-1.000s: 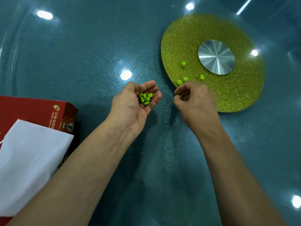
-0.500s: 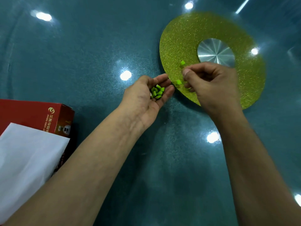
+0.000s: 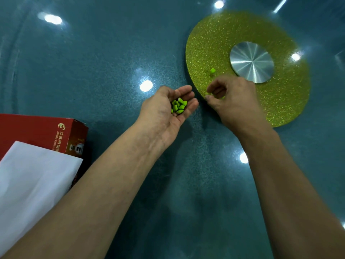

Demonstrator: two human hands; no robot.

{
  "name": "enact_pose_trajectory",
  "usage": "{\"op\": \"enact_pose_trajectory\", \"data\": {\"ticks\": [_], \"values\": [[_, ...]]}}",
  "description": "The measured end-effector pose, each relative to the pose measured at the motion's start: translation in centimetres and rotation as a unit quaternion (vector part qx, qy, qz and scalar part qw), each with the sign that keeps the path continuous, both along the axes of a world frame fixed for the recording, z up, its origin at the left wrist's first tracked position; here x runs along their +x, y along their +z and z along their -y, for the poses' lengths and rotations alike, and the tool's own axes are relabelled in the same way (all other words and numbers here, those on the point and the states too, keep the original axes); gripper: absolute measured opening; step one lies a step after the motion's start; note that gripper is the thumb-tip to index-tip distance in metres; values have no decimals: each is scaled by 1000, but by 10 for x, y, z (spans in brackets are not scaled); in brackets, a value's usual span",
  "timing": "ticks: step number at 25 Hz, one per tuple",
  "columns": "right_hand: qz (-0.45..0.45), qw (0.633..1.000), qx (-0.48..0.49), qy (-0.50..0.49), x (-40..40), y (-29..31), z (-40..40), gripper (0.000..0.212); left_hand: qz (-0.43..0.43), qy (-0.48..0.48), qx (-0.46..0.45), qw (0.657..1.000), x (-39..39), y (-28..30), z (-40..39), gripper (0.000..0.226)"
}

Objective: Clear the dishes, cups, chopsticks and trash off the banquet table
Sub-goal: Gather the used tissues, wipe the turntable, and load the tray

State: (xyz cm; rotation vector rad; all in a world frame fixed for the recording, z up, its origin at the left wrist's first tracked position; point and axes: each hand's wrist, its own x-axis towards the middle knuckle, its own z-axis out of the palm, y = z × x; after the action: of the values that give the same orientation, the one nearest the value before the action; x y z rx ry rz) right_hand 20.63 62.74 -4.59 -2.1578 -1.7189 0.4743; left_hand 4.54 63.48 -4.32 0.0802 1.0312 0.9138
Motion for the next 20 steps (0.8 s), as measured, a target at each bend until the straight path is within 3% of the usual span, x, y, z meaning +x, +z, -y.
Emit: {"op": "enact_pose_trajectory", "data": {"ticks": [4, 6, 9, 12, 14, 17, 20], "values": [[-55, 998, -20, -5, 3, -2, 0, 13, 1, -5, 0, 1000, 3, 0, 2, 31], [-141, 990, -4, -23, 2, 1, 4, 13, -2, -9, -1, 1000, 5, 1, 3, 31], [-315, 948, 46, -8, -1, 14, 10, 16, -7, -19, 1, 1000, 9, 4, 2, 31], [-407, 911, 10, 67, -5, 25, 14, 23, 17, -21, -8, 1000, 12, 5, 2, 26], [-369, 928, 26, 39, 1, 26, 16, 18, 37, -25, -13, 999, 12, 6, 3, 26], [-135, 990, 29, -19, 20, 16, 20, 11, 28, -28, -9, 999, 11, 4, 3, 30], [-38, 999, -36, 10, 27, 2, 24, 15, 19, -31, -7, 999, 11, 3, 1, 30]]}}
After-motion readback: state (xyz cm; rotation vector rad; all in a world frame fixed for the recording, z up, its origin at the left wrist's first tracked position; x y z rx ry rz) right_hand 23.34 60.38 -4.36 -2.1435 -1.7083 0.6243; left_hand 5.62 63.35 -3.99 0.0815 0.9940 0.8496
